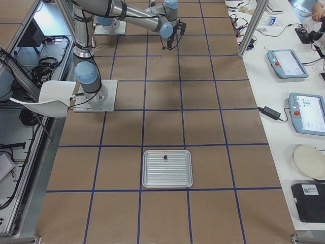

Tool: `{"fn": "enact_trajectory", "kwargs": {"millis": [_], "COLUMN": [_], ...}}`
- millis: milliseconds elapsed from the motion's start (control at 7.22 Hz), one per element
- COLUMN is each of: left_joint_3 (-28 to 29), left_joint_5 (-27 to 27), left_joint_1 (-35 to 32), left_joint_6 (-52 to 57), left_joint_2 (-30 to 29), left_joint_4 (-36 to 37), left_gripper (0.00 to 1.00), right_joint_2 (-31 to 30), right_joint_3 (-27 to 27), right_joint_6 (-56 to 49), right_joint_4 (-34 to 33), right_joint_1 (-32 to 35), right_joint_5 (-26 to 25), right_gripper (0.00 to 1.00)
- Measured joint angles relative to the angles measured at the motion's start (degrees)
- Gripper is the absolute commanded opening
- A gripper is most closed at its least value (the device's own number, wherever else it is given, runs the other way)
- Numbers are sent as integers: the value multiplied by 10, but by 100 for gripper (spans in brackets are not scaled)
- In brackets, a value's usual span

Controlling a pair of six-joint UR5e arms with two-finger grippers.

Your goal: Place bearing gear from tray to pile

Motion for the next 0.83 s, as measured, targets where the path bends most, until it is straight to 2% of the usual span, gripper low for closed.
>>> {"fn": "enact_trajectory", "kwargs": {"millis": [277,415,692,831], "left_joint_3": [-2,-4,-19,-48], "left_joint_5": [-1,-3,-8,-8], "left_joint_1": [-1,0,-6,-28], "left_joint_6": [0,2,13,13], "left_joint_2": [-2,-8,-20,-24], "left_joint_4": [0,0,8,27], "left_gripper": [100,100,100,100], "right_joint_2": [-67,-84,-92,-88], "right_joint_3": [2,3,3,3], "right_joint_6": [-236,-372,-623,-716], "right_joint_4": [134,170,181,168], "right_joint_1": [-167,-261,-452,-533], "right_joint_5": [-3,-12,-57,-70], "right_gripper": [100,100,100,100]}}
